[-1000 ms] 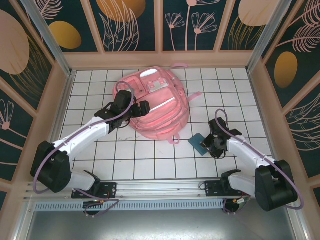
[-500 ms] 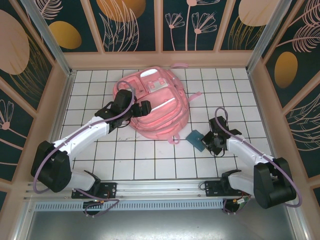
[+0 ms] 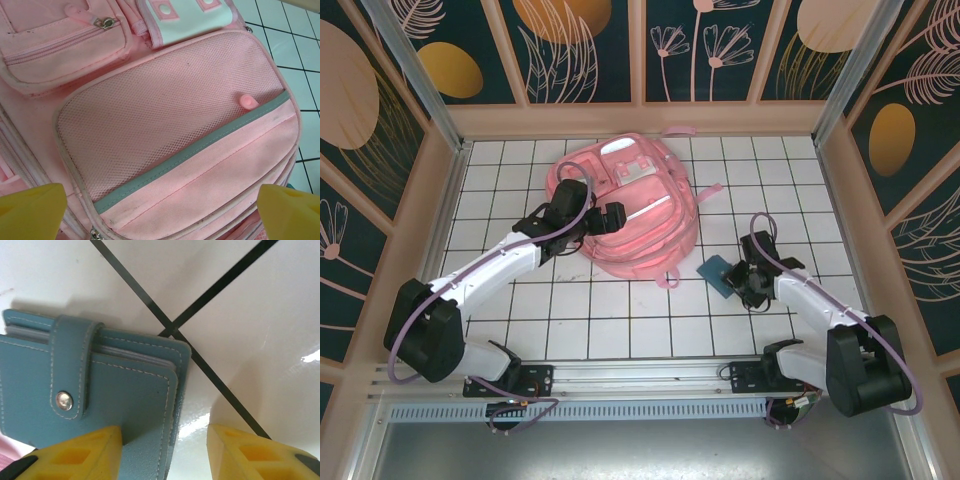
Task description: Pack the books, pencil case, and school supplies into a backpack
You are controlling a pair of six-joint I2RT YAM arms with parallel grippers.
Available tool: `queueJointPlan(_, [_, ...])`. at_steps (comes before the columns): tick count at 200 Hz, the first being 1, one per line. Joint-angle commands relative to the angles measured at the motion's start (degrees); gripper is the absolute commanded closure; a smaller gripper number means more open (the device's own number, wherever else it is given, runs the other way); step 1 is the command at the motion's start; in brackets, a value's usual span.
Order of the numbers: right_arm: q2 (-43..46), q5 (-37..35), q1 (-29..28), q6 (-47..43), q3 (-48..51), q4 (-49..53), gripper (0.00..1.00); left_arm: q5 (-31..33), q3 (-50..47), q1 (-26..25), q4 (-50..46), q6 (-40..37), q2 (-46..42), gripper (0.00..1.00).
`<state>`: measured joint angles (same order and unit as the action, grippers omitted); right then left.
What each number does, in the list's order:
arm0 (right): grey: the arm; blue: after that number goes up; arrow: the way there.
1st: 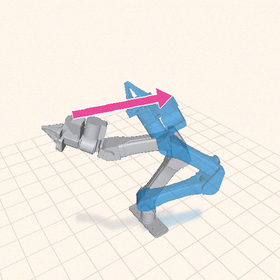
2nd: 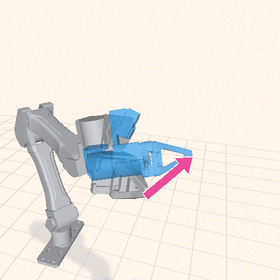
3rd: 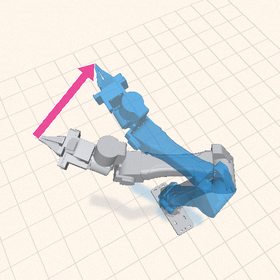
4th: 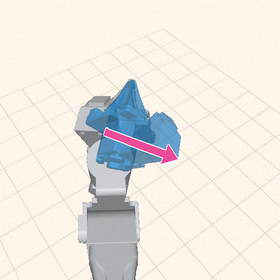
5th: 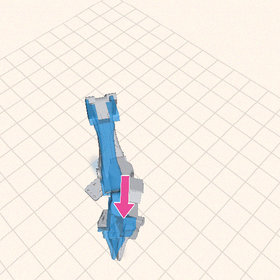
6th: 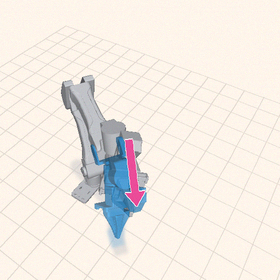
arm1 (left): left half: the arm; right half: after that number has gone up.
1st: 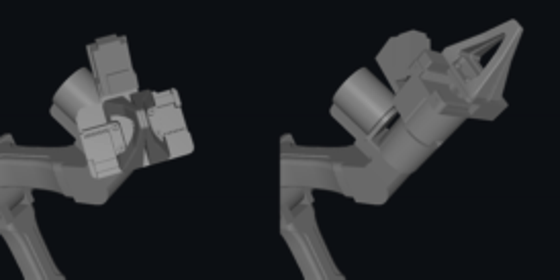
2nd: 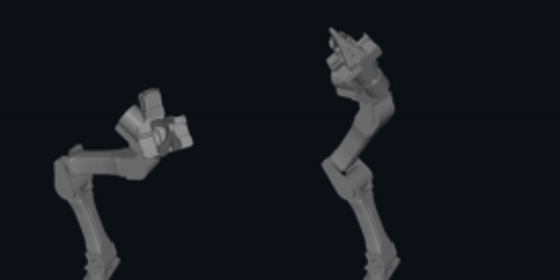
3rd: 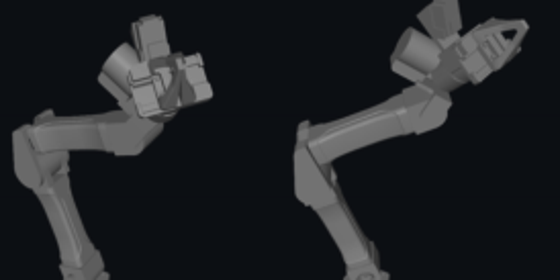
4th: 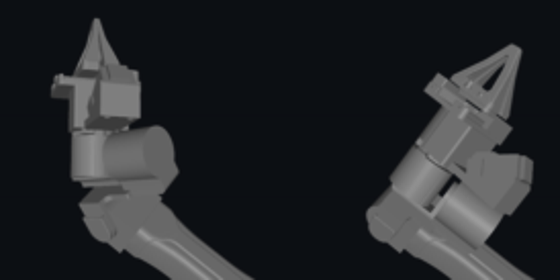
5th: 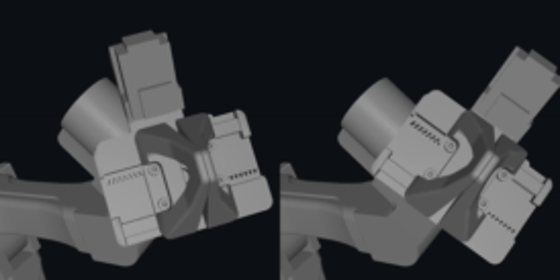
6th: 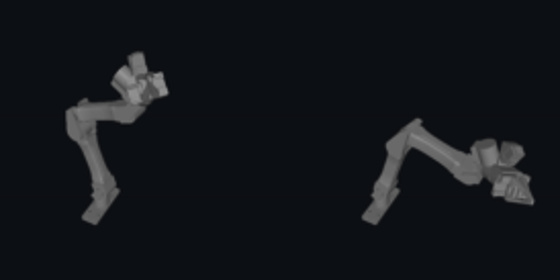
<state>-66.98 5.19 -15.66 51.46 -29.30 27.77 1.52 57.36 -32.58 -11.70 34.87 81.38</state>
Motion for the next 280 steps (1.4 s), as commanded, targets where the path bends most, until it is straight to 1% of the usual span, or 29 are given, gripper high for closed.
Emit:
queueJointPlan(1, [-1.25,1.84,0.56,0.7,1.0,-3.08,0.53,-0.82,1.96,-0.28,0.9,-1.17,0.71,0.01])
queueJointPlan(17, [-2.16,1.93,0.88,0.61,0.91,-3.97,0.55,-0.99,2.15,-0.27,0.88,-1.47,0.71,0.02])
queueJointPlan(57, [-4.16,1.76,1.94,0.62,1.74,-7.06,0.71,-1.34,2.48,-0.55,0.82,-1.83,0.79,0.01])
queueJointPlan(72, [-4.51,1.51,2.2,0.65,2.13,-8.62,0.79,-1.26,2.58,-0.57,0.72,-1.9,0.91,0.01])
queueJointPlan(104, [-5.36,0.34,2.77,-1.21,1.06,-8.8,1.0,-1.29,2.84,-0.72,0.28,-2.0,1.06,0.01])
queueJointPlan(121, [-4.31,-1.7,2.87,-3.25,-0.44,-7.56,1.0,-1.34,2.91,-0.9,0.23,-2.17,1.07,0.02])
queueJointPlan(145, [-0.41,-3.78,3.44,-7.08,-4.54,-5.29,1.0,-1.53,3.02,-1.06,0.28,-2.65,1.4,0.01])
queueJointPlan(171, [3.84,-1.98,4.65,-11.53,-10.55,-3.49,1.0,-2.08,3.84,-1.44,0.26,-3.47,2.1,0.01])
queueJointPlan(189, [4.58,0.5,5.51,-13.95,-15.01,-1.94,1.0,-3.18,4.33,-2.07,1.24,-4.88,2.69,0.01])
queueJointPlan(203, [4.58,2.41,6.19,-15.25,-17.64,-1.41,1.0,-4.33,4.8,-3.0,2.15,-7.41,3.41,0.02])
queueJointPlan(219, [4.59,4.54,7.08,-16.0,-20.09,-1.38,1.0,-5.37,6.16,-4.34,1.6,-12.0,5.53,0.02])
queueJointPlan(234, [4.49,5.83,7.67,-16.56,-22.18,-1.35,1.0,-4.9,8.35,-5.99,0.11,-16.06,8.17,0.02])
queueJointPlan(249, [4.24,7.06,8.22,-16.92,-23.73,-1.36,1.0,-3.7,10.49,-7.08,-1.54,-19.44,10.81,0.05])
queueJointPlan(265, [4.03,7.63,8.44,-17.14,-24.77,-1.39,1.0,-1.95,12.73,-7.72,-3.58,-22.73,13.15,0.08])
queueJointPlan(280, [3.97,8.11,8.78,-17.17,-25.17,-1.51,1.0,-2.09,14.23,-8.17,-5.7,-26.33,15.0,0.08])
